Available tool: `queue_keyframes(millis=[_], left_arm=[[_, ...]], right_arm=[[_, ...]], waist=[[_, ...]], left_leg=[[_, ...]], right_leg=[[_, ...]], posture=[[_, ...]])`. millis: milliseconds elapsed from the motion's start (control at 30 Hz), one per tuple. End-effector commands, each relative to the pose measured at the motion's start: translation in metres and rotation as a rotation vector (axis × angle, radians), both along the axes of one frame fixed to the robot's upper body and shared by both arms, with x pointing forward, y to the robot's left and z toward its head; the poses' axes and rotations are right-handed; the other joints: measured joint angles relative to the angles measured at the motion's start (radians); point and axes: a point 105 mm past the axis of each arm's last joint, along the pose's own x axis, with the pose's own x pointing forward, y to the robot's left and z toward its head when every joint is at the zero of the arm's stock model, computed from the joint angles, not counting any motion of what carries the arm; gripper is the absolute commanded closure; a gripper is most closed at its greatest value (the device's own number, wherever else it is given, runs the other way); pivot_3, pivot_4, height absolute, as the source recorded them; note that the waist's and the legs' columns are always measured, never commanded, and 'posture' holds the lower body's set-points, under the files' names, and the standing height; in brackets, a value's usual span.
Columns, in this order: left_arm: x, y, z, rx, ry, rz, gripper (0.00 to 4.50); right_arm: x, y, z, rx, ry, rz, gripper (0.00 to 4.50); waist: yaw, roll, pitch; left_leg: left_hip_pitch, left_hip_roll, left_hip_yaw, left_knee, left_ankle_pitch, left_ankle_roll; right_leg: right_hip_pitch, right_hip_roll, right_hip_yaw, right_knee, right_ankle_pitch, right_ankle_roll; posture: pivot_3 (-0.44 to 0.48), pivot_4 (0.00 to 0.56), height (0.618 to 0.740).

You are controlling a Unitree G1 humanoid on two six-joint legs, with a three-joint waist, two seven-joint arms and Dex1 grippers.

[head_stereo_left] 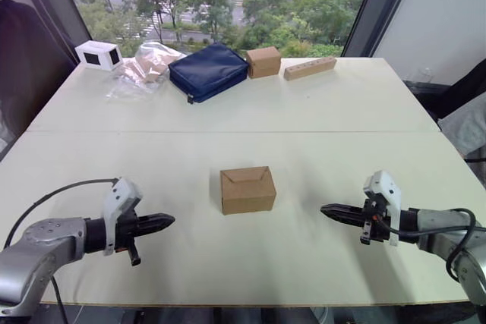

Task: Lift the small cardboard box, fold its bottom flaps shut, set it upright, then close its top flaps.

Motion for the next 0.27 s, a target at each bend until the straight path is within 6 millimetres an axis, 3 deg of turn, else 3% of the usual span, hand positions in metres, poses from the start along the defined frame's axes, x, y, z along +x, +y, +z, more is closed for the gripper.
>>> queue_keyframes(millis=[33, 267], left_arm=[[-0.0061, -0.0012, 0.0028, -0.018, -0.020, 0.008, 4.45], [-0.0057, -0.0041, 0.0071, -0.065, -0.039, 0.030, 4.45]], right_arm=[[0.0001, 0.0005, 0.0044, -0.013, -0.019, 0.013, 4.50], [0.0011, 0.0005, 0.0038, -0.027, -0.015, 0.030, 4.50]], waist=[[0.000, 0.000, 0.000], [0.001, 0.000, 0.000]], left_leg=[[0.000, 0.000, 0.000, -0.001, 0.000, 0.000], [0.000, 0.000, 0.000, -0.002, 0.001, -0.002]], right_leg=[[-0.001, 0.000, 0.000, 0.000, 0.000, 0.000], [0.000, 0.000, 0.000, 0.000, 0.000, 0.000]], posture=[[0.000, 0.150, 0.740], [0.000, 0.150, 0.740]])
